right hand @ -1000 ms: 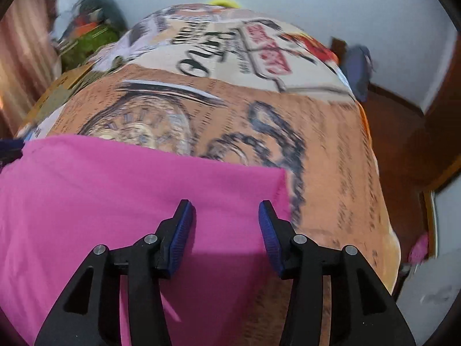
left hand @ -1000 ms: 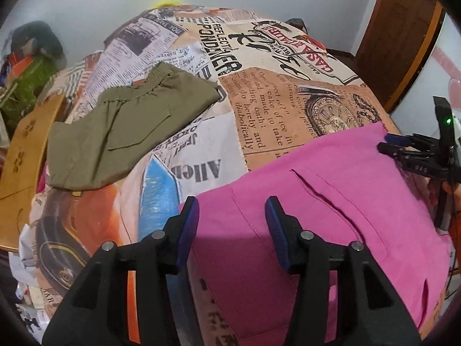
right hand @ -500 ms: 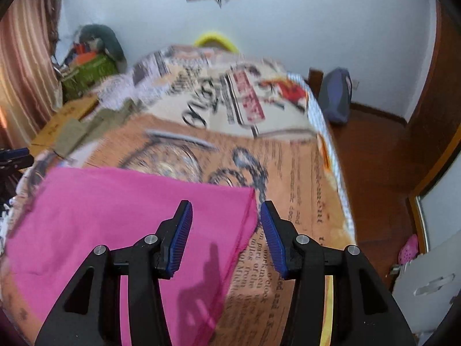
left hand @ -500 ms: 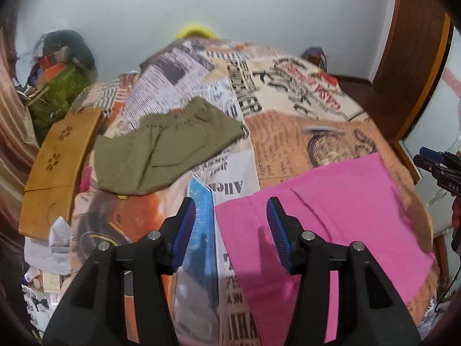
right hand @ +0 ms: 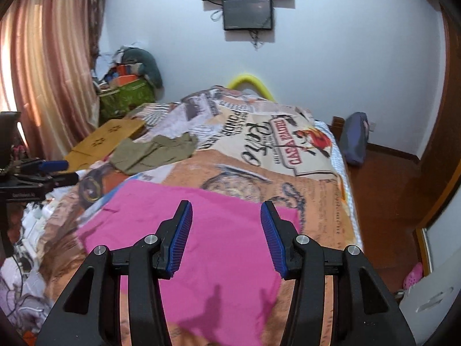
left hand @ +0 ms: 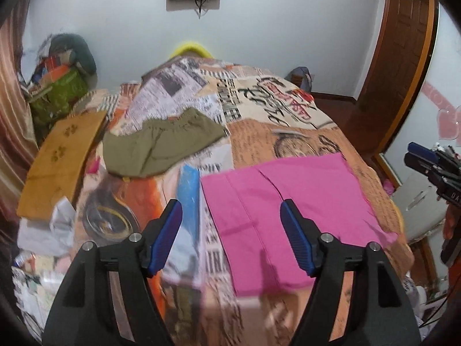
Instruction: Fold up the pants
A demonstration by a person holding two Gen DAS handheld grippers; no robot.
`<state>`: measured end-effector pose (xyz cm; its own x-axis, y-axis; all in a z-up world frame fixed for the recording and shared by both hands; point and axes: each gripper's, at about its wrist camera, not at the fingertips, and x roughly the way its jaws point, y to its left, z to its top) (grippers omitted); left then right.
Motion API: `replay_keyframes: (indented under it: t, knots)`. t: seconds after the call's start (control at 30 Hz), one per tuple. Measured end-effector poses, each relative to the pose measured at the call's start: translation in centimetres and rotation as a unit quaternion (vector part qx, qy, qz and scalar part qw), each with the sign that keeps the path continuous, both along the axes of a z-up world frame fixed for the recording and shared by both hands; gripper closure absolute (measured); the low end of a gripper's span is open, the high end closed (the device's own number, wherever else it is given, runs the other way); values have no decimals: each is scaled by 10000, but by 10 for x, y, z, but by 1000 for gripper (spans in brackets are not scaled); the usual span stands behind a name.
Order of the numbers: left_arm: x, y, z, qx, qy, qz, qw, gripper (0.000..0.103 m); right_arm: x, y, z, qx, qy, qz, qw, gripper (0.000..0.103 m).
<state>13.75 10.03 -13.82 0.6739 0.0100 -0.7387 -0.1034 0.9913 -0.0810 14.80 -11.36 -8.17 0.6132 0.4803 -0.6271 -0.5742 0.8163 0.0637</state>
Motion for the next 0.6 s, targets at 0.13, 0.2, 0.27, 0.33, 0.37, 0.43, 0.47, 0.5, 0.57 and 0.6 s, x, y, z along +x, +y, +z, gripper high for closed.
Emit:
replay_keyframes:
  t: [0.13, 0.2, 0.27, 0.33, 0.37, 0.43, 0.47, 0.5, 0.57, 0.6]
  knots:
    - [-16, -2, -20, -587, 319, -15, 9978, 32, -13, 11, -17, 0, 148, 104, 9998, 56]
    - [-21, -2, -31, -892, 523, 26, 9946, 32, -18, 17, -29, -94, 242, 178, 9995, 56]
    - [-25, -4, -45, -1128, 756, 8, 9907, 32, -21, 21, -44, -212, 370, 237, 9988, 56]
    - [-30, -7, -54, -1208, 874, 27, 9888, 32, -23, 24, -58, -308, 507, 280, 9978, 56]
    - [-32, -8, -57, -1221, 926, 37, 9882, 32, -24, 24, -65, -335, 570, 298, 9974, 56]
    - [-35, -12, -63, -1312, 1033, 8, 9860, 32, -27, 24, -75, -367, 665, 305, 9966, 56]
    - [-36, -15, -67, -1423, 1115, -24, 9835, 32, -27, 23, -81, -387, 717, 304, 9962, 56]
    - [-36, -16, -70, -1607, 1194, -83, 9797, 32, -28, 22, -84, -403, 749, 297, 9959, 56]
    - [-36, -20, -78, -2103, 1350, -179, 9681, 32, -29, 20, -92, -414, 834, 280, 9953, 56]
    - [-37, -23, -79, -2050, 1336, -135, 9695, 32, -31, 20, -94, -363, 846, 280, 9954, 56]
